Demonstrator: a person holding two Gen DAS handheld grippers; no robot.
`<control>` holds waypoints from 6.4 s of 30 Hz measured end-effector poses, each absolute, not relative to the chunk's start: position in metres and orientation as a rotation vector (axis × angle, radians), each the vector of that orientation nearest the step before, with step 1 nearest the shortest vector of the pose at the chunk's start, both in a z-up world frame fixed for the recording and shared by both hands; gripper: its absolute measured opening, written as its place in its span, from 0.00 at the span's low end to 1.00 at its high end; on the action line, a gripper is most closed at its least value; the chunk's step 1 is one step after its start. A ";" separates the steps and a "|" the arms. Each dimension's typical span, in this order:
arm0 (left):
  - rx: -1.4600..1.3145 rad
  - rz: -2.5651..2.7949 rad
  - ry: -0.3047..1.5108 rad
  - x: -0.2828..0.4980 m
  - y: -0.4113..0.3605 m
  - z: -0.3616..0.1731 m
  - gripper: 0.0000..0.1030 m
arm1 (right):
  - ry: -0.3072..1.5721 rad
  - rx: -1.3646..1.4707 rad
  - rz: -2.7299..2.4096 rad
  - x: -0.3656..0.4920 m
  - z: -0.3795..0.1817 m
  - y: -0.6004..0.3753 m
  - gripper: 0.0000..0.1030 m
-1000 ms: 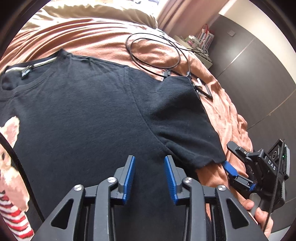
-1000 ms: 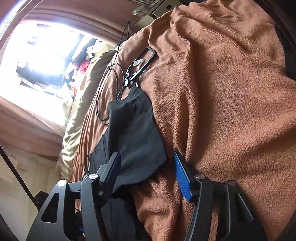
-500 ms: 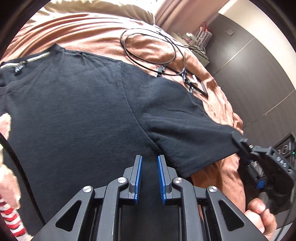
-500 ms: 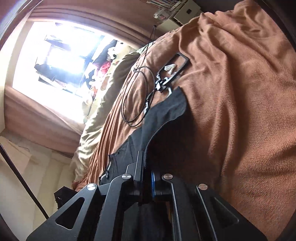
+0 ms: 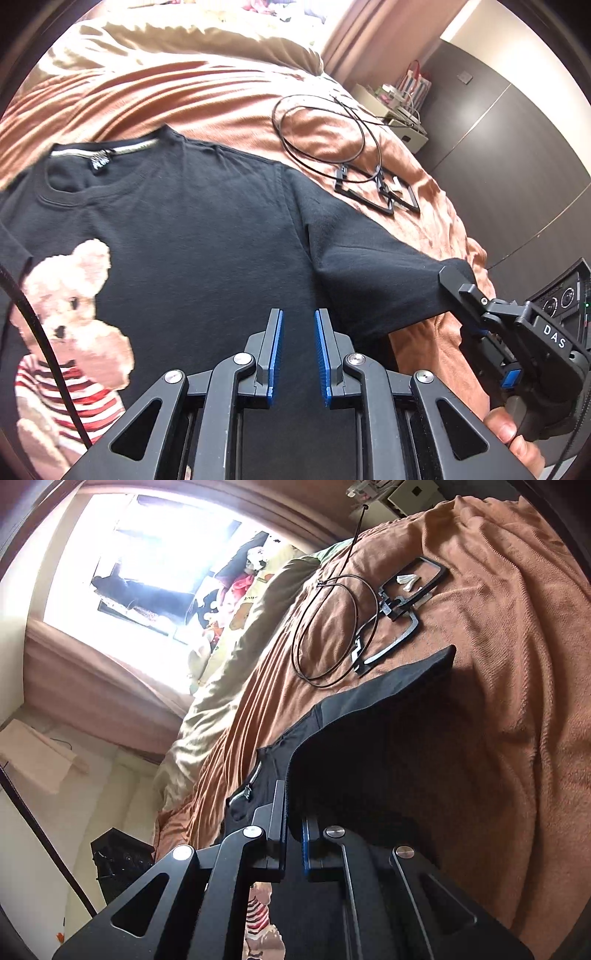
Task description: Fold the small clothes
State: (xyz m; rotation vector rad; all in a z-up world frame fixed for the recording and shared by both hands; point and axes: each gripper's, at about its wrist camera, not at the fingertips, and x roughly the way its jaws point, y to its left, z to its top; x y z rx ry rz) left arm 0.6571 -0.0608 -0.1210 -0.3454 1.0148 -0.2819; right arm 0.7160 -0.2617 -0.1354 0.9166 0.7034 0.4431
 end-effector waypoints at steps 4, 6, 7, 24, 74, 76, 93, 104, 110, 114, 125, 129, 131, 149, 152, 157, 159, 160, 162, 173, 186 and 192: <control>-0.351 -0.269 1.004 0.653 -0.054 -0.111 0.18 | 0.724 0.935 0.445 0.710 -0.141 -0.255 0.02; -0.354 -0.264 1.003 0.651 -0.052 -0.108 0.18 | 0.741 0.943 0.440 0.705 -0.144 -0.249 0.02; -0.357 -0.262 1.002 0.650 -0.051 -0.106 0.18 | 0.753 0.945 0.436 0.703 -0.147 -0.245 0.02; -0.339 -0.247 1.035 0.638 -0.065 -0.088 0.20 | 0.858 1.043 0.349 0.678 -0.150 -0.265 0.55; -0.152 -0.309 1.157 0.732 -0.221 -0.180 0.14 | 0.743 1.037 0.192 0.602 -0.149 -0.362 0.40; -0.147 -0.306 1.140 0.730 -0.216 -0.175 0.13 | 0.741 1.039 0.196 0.601 -0.148 -0.362 0.40; -0.255 -0.242 1.053 0.713 -0.104 -0.115 0.13 | 0.741 1.024 0.271 0.632 -0.145 -0.317 0.40; -0.286 -0.127 1.040 0.706 -0.038 -0.119 0.14 | 0.767 0.973 0.291 0.659 -0.147 -0.286 0.40; -0.309 -0.080 1.051 0.707 -0.007 -0.127 0.15 | 0.786 0.939 0.280 0.664 -0.146 -0.279 0.40; -0.322 -0.044 1.038 0.706 0.011 -0.134 0.27 | 0.797 0.922 0.274 0.665 -0.146 -0.273 0.40; -0.338 -0.070 1.063 0.716 0.018 -0.166 0.27 | 0.782 0.870 0.302 0.686 -0.144 -0.251 0.40; -0.332 -0.033 1.078 0.719 0.026 -0.181 0.27 | 0.797 0.871 0.333 0.698 -0.154 -0.238 0.32; -0.354 -0.031 1.074 0.718 0.034 -0.186 0.26 | 0.801 0.865 0.343 0.703 -0.158 -0.231 0.31; -0.326 -0.042 1.030 0.660 0.067 -0.126 0.27 | 0.816 0.809 0.265 0.674 -0.116 -0.236 0.07; -0.304 -0.046 1.003 0.641 0.073 -0.098 0.27 | 0.809 0.781 0.263 0.661 -0.099 -0.241 0.10; -0.324 -0.033 0.961 0.603 0.092 -0.053 0.27 | 0.800 0.680 0.252 0.624 -0.062 -0.251 0.10; -0.320 -0.024 0.945 0.587 0.098 -0.036 0.27 | 0.803 0.645 0.242 0.606 -0.048 -0.254 0.10; -0.316 -0.017 0.934 0.575 0.103 -0.025 0.27 | 0.810 0.631 0.236 0.599 -0.043 -0.255 0.11; -0.326 -0.008 0.913 0.557 0.110 -0.010 0.27 | 0.817 0.602 0.231 0.584 -0.031 -0.256 0.14; -0.394 0.038 0.816 0.450 0.145 0.063 0.41 | 0.796 0.417 0.250 0.497 0.041 -0.252 0.77; -0.384 0.062 0.716 0.321 0.160 0.116 0.93 | 0.744 0.167 0.230 0.394 0.089 -0.243 1.00; -0.331 0.046 0.680 0.265 0.156 0.132 0.93 | 0.669 0.140 0.248 0.341 0.100 -0.249 1.00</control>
